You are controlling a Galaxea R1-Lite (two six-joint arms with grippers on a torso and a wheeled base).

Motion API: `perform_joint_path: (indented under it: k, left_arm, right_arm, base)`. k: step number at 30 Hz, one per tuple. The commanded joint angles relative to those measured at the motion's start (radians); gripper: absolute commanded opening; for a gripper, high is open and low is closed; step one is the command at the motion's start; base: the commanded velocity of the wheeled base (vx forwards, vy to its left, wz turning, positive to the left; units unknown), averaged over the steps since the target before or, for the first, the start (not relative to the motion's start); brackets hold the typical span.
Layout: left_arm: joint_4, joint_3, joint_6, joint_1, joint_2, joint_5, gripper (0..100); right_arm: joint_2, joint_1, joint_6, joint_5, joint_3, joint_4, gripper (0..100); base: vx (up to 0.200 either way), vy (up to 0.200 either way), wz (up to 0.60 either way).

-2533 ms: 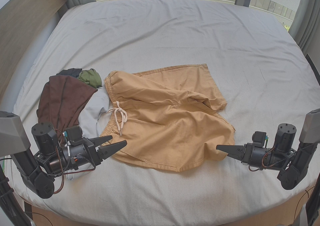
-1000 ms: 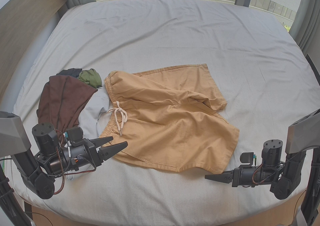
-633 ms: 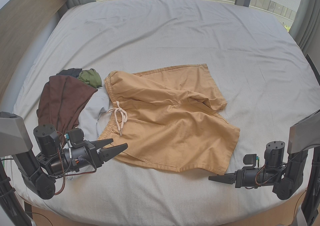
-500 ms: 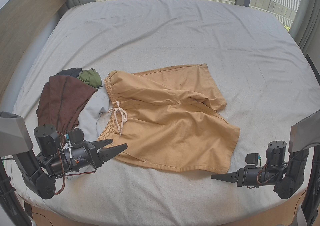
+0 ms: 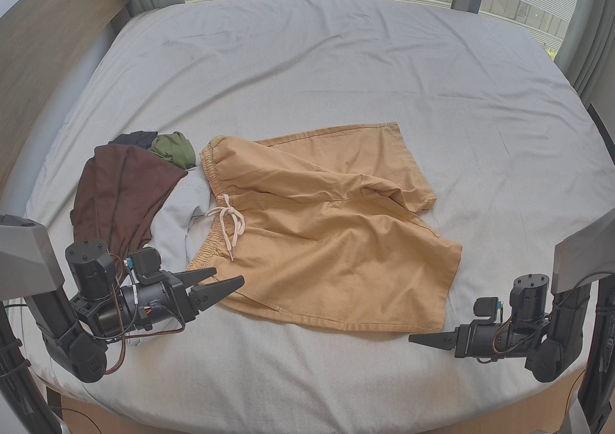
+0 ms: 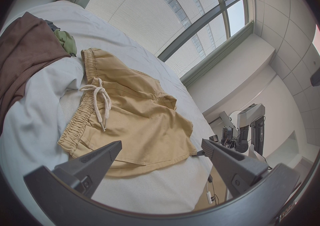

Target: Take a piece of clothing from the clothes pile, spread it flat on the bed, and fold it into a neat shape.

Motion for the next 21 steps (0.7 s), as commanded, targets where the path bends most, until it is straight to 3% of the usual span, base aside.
perform_joint_path:
  k: [1, 17, 18, 21]
  left_arm:
    - [0.000, 0.000, 0.000, 0.003, -0.001, 0.000, 100]
    - [0.000, 0.001, 0.000, 0.012, 0.001, 0.000, 100]
    - [0.000, 0.001, 0.000, 0.012, 0.003, 0.001, 100]
    - [0.001, 0.009, -0.002, 0.020, 0.007, 0.001, 100]
  right_arm:
    - [0.011, -0.001, 0.002, -0.002, -0.006, -0.001, 100]
    - [0.007, -0.035, 0.004, -0.004, -0.015, -0.002, 100]
    - [0.005, -0.035, 0.005, -0.004, -0.023, -0.001, 0]
    - [0.005, -0.035, 0.007, -0.004, -0.027, 0.001, 0]
  base:
    - [0.000, 0.000, 0.00]
    - [0.000, 0.000, 0.00]
    - [0.000, 0.000, 0.00]
    - [0.000, 0.000, 0.00]
